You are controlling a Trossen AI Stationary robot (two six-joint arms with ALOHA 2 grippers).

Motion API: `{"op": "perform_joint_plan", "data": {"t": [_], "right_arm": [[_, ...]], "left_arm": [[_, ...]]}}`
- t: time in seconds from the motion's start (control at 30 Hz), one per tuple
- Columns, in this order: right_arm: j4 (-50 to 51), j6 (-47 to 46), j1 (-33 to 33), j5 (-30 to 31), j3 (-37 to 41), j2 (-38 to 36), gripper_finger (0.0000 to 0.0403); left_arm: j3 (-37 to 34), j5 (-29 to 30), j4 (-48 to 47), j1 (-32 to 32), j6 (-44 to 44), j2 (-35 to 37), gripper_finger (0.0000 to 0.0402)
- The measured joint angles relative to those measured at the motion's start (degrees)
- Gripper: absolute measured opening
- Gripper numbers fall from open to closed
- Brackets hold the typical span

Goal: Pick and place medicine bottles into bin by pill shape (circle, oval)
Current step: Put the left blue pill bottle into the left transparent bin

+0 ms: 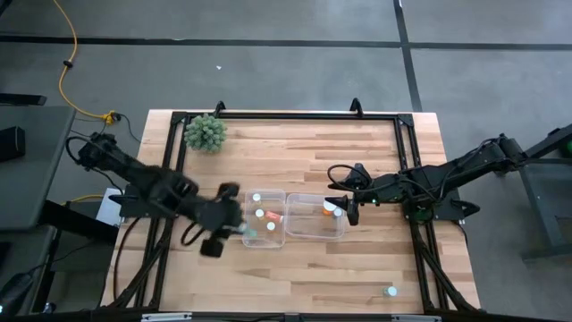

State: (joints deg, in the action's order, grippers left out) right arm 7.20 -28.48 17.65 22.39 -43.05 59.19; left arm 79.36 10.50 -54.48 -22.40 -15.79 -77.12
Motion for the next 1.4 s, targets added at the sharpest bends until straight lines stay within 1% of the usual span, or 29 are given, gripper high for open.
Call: {"op": "perform_joint_plan", "data": {"t": [0.1,0.17,0.23,0.33,0.5,0.63,0.73,0.87,0.93,1.0,1.1,1.2,1.4], "right_arm": [[0.19,-0.01,0.0,-0.01,0.0,-0.01,0.0206],[0.32,-0.01,0.0,-0.02,-0.02,-0.01,0.0206],[0.35,-0.01,0.0,0.0,0.0,-0.01,0.0206],[0.56,-0.01,0.0,0.0,0.0,0.01,0.0206],[0.81,-0.23,0.0,0.02,0.0,0.08,0.0206],[0.96,-1.49,0.0,0.74,0.0,0.1,0.0206],[1.28,-1.62,-0.02,1.43,0.0,0.1,0.0206],[1.25,-1.56,-0.02,1.46,0.0,0.1,0.0206],[1.25,-1.56,-0.02,1.46,0.0,0.1,0.0206],[1.25,-1.56,-0.02,1.46,0.0,0.1,0.0206],[1.25,-1.56,-0.02,1.46,0.0,0.1,0.0206],[1.25,-1.56,-0.02,1.46,0.0,0.1,0.0206],[1.25,-1.54,-0.02,1.53,0.0,0.1,0.0206]], "left_arm": [[1.98,-2.04,0.24,5.26,6.2,-3.46,0.011],[1.93,-5.46,-0.69,7.82,9.97,-6.44,0.011],[2.02,-8.7,-2.2,9.44,13.2,-9.75,0.0111],[1.98,-11.61,-5.03,9.96,16.01,-15.49,0.0111],[1.96,-11.56,-6.71,9.86,18.79,-23.53,0.0111],[1.96,-10.6,-5.46,9.91,18.42,-28.03,0.0111],[1.96,-6.96,-4.59,9.91,16.78,-29.65,0.0111],[1.45,-0.77,-2.92,9.9,14.92,-29.49,0.0111],[0.63,0.84,-2.94,9.97,14.48,-29.52,0.0111],[-0.17,0.76,-2.46,10.01,14.4,-29.51,0.0111],[-2.48,-1.33,-0.91,9.95,14.37,-29.53,0.0111],[-3.95,-1.2,1.88,9.91,12.61,-29.53,0.0111],[-4.12,-0.83,2.06,9.97,11.53,-29.53,0.0111]]}}
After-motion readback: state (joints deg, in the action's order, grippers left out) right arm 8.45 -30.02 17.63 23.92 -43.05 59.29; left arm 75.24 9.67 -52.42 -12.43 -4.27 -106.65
